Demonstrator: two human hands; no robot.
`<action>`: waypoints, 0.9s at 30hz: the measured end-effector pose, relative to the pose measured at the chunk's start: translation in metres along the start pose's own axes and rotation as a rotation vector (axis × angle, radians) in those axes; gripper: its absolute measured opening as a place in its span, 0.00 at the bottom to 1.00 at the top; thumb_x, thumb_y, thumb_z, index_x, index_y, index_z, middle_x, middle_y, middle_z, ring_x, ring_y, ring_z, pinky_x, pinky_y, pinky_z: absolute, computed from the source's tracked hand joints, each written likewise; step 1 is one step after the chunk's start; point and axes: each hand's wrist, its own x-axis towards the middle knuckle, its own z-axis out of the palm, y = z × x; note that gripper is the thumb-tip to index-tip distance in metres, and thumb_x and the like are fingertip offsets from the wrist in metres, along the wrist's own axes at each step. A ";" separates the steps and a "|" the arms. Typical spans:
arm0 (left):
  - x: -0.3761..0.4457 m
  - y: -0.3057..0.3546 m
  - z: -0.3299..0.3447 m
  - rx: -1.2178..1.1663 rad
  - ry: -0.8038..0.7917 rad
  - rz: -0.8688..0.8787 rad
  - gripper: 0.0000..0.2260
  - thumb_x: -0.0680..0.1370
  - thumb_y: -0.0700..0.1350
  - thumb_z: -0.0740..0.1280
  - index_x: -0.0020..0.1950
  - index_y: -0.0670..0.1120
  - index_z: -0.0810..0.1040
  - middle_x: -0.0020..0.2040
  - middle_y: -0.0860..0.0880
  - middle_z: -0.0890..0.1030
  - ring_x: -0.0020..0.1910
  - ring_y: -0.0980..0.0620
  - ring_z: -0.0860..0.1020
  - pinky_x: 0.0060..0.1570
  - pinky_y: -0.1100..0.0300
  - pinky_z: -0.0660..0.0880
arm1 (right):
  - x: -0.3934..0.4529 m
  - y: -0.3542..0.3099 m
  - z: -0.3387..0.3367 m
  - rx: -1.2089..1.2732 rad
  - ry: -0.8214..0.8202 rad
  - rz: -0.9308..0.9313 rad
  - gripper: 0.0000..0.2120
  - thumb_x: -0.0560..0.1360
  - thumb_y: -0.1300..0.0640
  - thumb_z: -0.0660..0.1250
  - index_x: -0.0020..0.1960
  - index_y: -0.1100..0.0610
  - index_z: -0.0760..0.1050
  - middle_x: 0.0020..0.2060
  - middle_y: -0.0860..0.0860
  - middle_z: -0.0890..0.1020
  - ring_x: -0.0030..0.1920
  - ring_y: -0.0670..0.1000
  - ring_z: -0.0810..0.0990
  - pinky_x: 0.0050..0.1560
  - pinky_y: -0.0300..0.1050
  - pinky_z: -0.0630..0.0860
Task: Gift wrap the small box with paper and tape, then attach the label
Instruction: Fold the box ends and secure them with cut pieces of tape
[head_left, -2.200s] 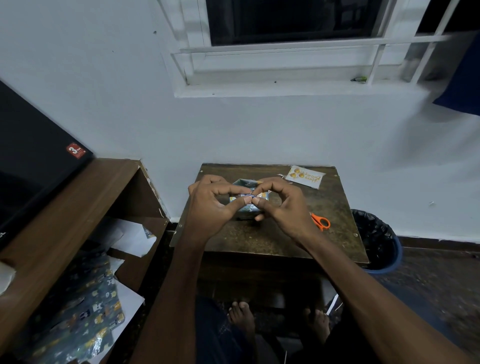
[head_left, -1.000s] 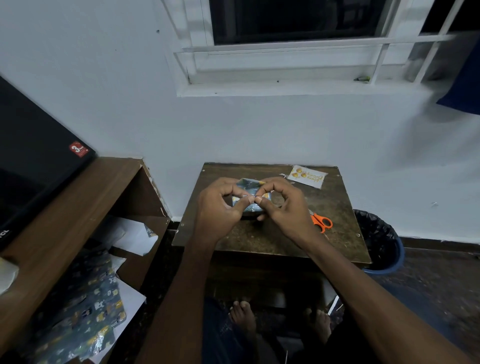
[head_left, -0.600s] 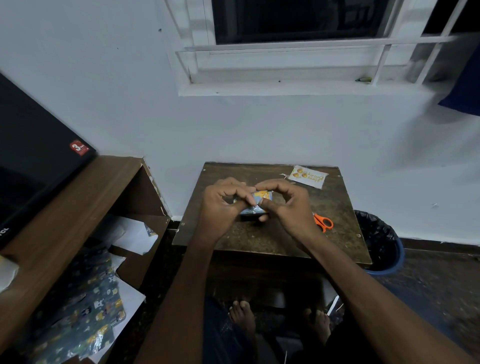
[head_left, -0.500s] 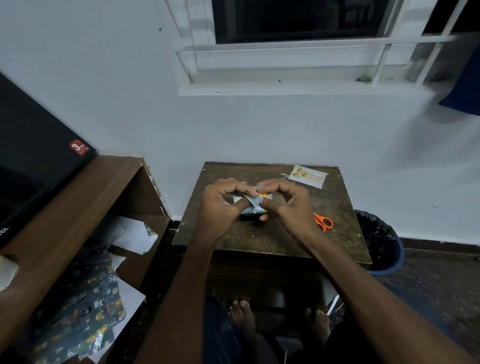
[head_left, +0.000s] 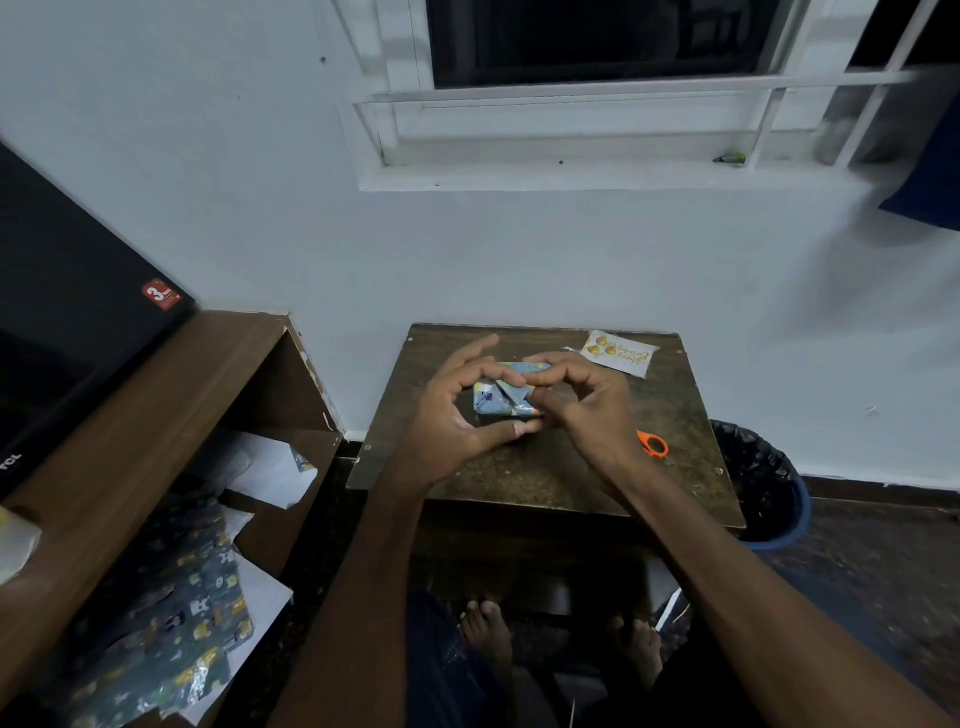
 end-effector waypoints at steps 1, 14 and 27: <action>0.000 0.000 0.001 0.011 -0.007 -0.002 0.21 0.68 0.37 0.84 0.58 0.50 0.85 0.76 0.52 0.73 0.77 0.54 0.71 0.72 0.63 0.70 | 0.000 0.000 -0.001 0.007 0.000 -0.004 0.12 0.73 0.73 0.72 0.44 0.58 0.87 0.56 0.56 0.84 0.57 0.55 0.85 0.47 0.53 0.84; 0.006 0.002 0.017 0.071 0.318 0.108 0.13 0.75 0.36 0.78 0.58 0.46 0.86 0.60 0.47 0.81 0.62 0.49 0.80 0.60 0.59 0.77 | 0.002 -0.011 -0.005 0.298 -0.035 0.130 0.14 0.82 0.66 0.66 0.65 0.60 0.81 0.62 0.53 0.84 0.57 0.54 0.85 0.46 0.48 0.85; 0.013 -0.029 0.011 -0.799 0.696 -0.693 0.09 0.84 0.44 0.69 0.63 0.52 0.83 0.60 0.49 0.86 0.59 0.48 0.84 0.61 0.47 0.79 | -0.001 0.013 0.004 0.013 -0.069 0.404 0.29 0.65 0.60 0.85 0.63 0.57 0.77 0.54 0.53 0.87 0.53 0.53 0.87 0.50 0.47 0.85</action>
